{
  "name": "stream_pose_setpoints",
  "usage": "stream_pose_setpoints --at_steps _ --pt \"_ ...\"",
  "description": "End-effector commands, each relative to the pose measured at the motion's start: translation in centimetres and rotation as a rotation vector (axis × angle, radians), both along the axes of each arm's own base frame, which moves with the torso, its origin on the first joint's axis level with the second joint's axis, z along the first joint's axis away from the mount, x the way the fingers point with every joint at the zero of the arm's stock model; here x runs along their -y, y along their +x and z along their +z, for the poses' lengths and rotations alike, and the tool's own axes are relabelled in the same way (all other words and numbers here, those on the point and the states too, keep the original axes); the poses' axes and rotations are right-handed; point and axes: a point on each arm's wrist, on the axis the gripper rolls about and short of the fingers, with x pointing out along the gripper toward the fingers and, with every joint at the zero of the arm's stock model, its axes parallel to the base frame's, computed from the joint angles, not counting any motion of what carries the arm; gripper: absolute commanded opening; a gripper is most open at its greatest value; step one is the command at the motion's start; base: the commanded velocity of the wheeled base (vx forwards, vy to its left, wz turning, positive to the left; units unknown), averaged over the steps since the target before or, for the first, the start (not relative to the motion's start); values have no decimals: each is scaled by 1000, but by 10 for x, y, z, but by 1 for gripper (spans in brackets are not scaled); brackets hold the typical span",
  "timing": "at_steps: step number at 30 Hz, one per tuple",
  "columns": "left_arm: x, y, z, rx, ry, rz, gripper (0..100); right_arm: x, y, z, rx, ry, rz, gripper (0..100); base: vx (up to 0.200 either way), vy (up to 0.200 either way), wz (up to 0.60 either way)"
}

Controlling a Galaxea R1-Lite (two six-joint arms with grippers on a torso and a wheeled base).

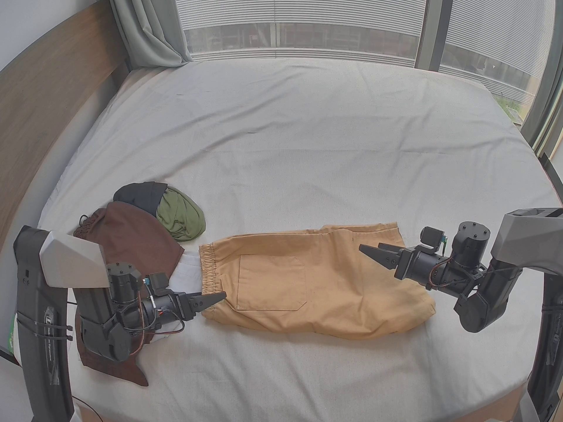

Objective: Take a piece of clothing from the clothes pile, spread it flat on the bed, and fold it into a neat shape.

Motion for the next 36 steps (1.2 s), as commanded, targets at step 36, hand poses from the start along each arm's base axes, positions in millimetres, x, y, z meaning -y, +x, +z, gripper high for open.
stream_pose_setpoints --at_steps 36 --pt "23 4 11 -222 -232 52 100 -4 -1 -6 -1 -21 12 100 0 0 0"
